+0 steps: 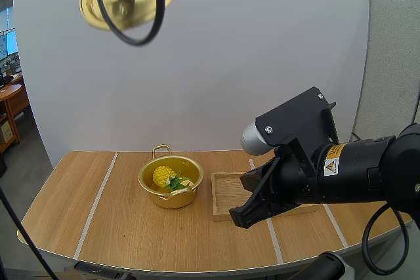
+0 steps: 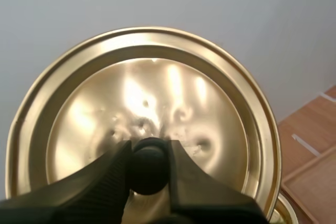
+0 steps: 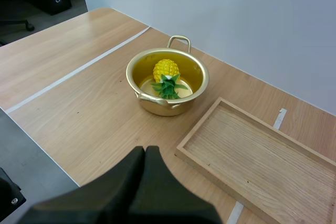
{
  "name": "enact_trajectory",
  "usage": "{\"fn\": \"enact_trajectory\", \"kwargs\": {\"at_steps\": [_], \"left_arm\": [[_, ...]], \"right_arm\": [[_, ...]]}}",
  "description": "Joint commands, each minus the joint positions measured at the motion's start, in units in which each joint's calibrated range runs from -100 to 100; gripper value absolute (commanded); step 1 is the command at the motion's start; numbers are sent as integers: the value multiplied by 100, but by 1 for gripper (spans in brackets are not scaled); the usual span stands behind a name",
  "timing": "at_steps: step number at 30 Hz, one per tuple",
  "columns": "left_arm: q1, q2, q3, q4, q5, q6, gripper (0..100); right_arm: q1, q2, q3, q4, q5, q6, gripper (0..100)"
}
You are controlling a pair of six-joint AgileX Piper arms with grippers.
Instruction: Open the pot, put the pineapple inside, and close it
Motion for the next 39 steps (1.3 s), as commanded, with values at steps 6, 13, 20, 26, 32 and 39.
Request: {"fn": "enact_trajectory", "kwargs": {"at_steps": [6, 13, 20, 26, 32, 39], "left_arm": [[-15, 27, 1917, 6, 0, 170, 0], [-15, 52, 3219, -410, 0, 582, 0], [-15, 364, 4190, -656, -815, 825, 0], [-15, 1050, 4445, -669, -1354, 909, 0], [-15, 1725, 4445, -669, -1920, 1036, 0], [-15, 2505, 4445, -669, -2479, 1116, 0]], "right_arm": [[-17, -61, 23, -27, -22, -1, 0], [-17, -61, 23, -27, -22, -1, 0], [-17, -61, 23, -27, -6, -1, 0], [-17, -61, 23, -27, 26, -1, 0], [-17, -61, 23, -27, 26, -1, 0], [-17, -61, 23, -27, 77, -1, 0]]}}
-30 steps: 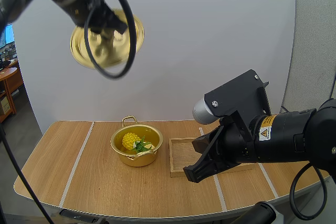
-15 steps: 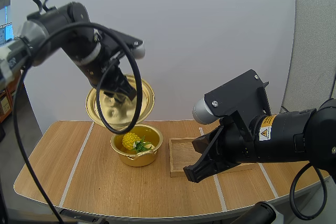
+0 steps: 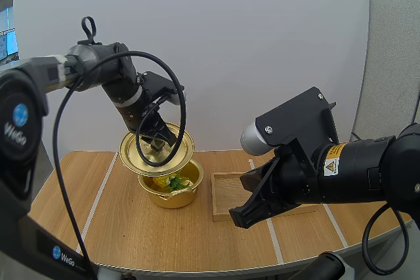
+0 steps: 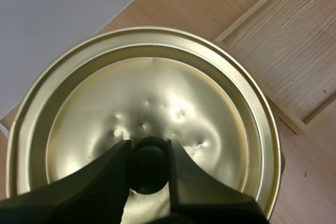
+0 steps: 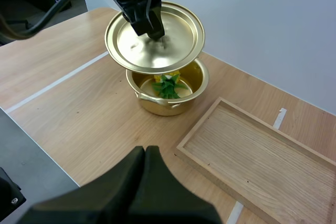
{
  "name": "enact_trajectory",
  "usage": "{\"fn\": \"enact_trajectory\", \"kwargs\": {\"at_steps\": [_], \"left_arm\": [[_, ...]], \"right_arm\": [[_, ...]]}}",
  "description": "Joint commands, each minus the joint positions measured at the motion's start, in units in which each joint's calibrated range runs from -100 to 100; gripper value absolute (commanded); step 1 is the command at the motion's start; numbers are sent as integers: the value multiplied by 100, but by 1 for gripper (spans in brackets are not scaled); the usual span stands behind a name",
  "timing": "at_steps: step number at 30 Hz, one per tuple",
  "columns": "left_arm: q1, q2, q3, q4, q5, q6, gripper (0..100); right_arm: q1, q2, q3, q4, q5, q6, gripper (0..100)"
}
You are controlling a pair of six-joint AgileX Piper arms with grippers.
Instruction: Open the pot, put the pineapple inside, and close it
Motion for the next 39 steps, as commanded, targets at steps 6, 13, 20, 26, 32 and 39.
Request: {"fn": "enact_trajectory", "kwargs": {"at_steps": [6, 13, 20, 26, 32, 39], "left_arm": [[-15, 1376, -16, -171, -1114, 226, 0], [-15, 1737, -16, -250, -1374, 283, 0], [-15, 1813, -16, -536, -1426, 471, 0], [-15, 1813, -16, -597, -1250, 512, 0], [-15, 1813, -16, -765, -977, 619, 0], [-15, 1824, -16, -764, -822, 619, 0]], "right_arm": [[-17, -61, 23, -66, 81, -1, 0], [-17, -61, 23, -134, 95, -1, 0], [-17, -61, 23, -134, 95, -1, 0], [-17, -61, 23, -134, 139, -1, 0], [-17, -61, 23, -134, 175, -1, 0], [-17, -61, 23, -134, 175, -1, 0]]}}
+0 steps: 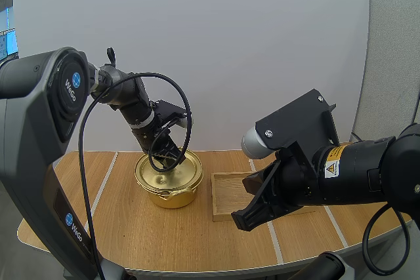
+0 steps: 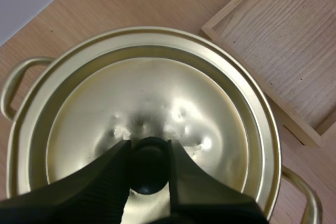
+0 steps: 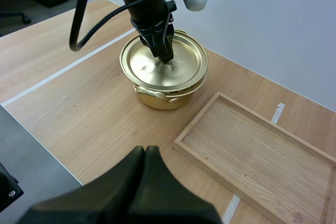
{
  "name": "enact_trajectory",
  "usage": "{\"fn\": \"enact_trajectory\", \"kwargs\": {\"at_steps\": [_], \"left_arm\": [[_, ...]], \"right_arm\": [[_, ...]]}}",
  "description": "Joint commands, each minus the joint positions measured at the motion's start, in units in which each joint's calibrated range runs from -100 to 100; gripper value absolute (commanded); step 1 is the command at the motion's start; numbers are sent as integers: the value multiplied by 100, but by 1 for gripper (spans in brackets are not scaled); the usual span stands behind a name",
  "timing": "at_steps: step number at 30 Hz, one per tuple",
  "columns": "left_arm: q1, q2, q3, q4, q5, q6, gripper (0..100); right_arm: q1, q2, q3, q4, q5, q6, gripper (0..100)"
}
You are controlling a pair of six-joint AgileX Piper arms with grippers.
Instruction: Open the pot, put the pineapple inside, and close it
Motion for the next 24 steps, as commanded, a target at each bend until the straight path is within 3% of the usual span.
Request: {"fn": "enact_trajectory", "kwargs": {"at_steps": [1, 20, 22, 24], "left_arm": [[-15, -4, -16, -139, 142, 20, 0], [-15, 200, -16, -234, 325, 59, 1], [-15, 200, -16, -234, 360, 59, 13], [-15, 200, -16, -246, 490, 59, 37]], "right_arm": [[-17, -49, 23, -50, -30, -1, 0], [-17, -49, 23, -50, -30, -1, 0], [-17, -49, 23, -50, -30, -1, 0], [-17, -49, 23, -50, -30, -1, 0]]}}
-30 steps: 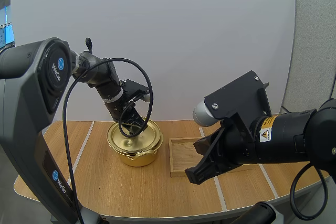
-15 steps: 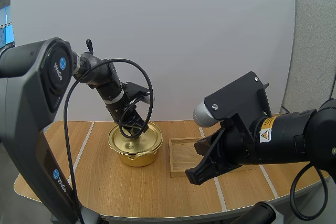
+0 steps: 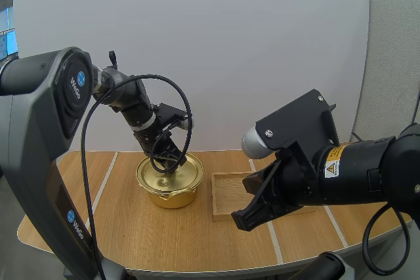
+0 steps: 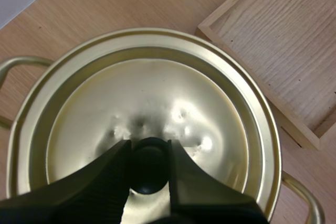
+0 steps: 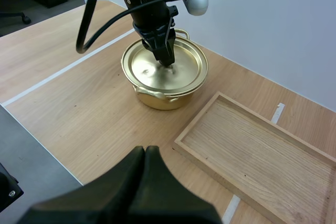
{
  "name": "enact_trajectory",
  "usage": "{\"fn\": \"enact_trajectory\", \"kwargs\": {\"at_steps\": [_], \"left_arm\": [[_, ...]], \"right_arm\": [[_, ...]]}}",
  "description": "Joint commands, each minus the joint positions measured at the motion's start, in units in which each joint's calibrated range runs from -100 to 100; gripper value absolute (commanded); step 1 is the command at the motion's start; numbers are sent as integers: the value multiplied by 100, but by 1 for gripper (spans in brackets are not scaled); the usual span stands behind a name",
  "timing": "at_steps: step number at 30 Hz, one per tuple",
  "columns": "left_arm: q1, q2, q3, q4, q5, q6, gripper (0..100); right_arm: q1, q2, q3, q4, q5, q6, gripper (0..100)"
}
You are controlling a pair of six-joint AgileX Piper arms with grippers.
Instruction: Open the pot, put the pineapple inside, and close it
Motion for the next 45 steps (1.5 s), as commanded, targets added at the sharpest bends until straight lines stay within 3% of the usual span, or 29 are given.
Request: {"fn": "enact_trajectory", "kwargs": {"at_steps": [1, 2, 3, 4, 18, 33, 45], "left_arm": [[-15, 12, -1, -140, 513, 38, 50], [-15, -1, -1, -140, 553, 55, 58], [-15, -22, -1, -151, 622, 56, 90], [-15, -28, -1, -147, 622, 56, 100], [-15, -1030, -29, -86, 962, 97, 100], [-15, -4117, -228, -86, 2590, 14, 100], [-15, -6503, -228, -75, 2590, -467, 100]], "right_arm": [[-17, -49, 23, -50, -30, -1, 0], [-17, -49, 23, -50, -30, -1, 0], [-17, -49, 23, -50, -30, -1, 0], [-17, -49, 23, -50, -30, -1, 0], [-17, -49, 23, -50, -30, -1, 0], [-143, -49, 23, -73, 82, -1, 0], [-243, -49, 23, -429, 390, -39, 0]]}}
